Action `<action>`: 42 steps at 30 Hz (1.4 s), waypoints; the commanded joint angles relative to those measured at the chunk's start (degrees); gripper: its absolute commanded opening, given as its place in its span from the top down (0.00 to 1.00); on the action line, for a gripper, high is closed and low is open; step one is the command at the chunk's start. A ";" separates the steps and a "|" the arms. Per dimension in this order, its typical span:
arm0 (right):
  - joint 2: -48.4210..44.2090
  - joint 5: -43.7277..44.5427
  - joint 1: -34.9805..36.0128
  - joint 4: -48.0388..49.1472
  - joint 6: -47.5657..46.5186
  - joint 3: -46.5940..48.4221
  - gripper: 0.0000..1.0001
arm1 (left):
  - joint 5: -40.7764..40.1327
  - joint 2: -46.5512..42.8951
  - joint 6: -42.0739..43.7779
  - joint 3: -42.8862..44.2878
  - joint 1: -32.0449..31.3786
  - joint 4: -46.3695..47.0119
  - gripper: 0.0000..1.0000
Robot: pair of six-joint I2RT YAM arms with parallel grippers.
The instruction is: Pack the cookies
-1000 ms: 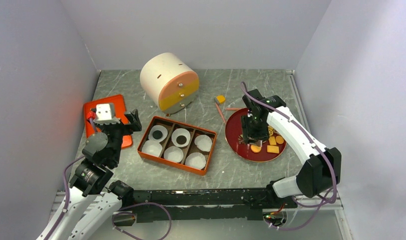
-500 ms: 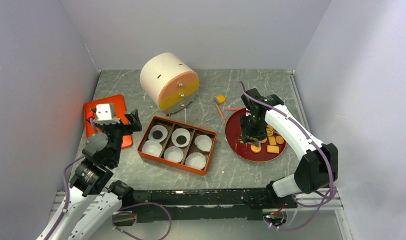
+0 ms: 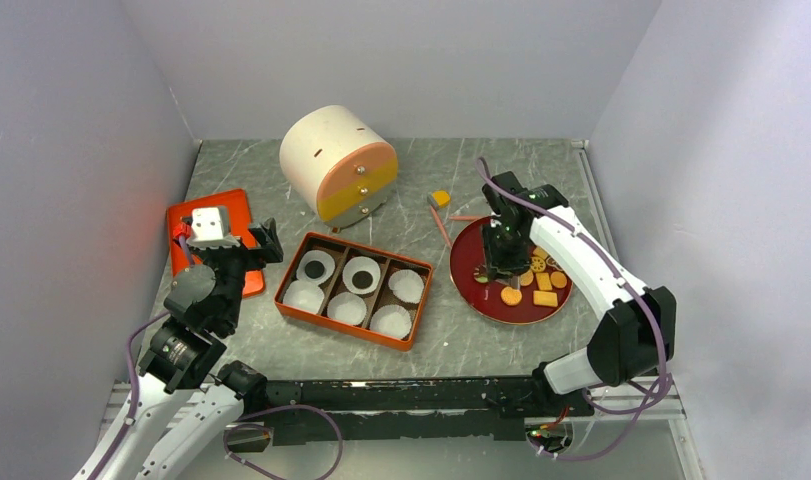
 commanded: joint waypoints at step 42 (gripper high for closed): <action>7.52 -6.35 23.10 1.62 -4.21 16.76 0.68 | 1.43 2.26 0.10 0.61 0.28 1.41 0.03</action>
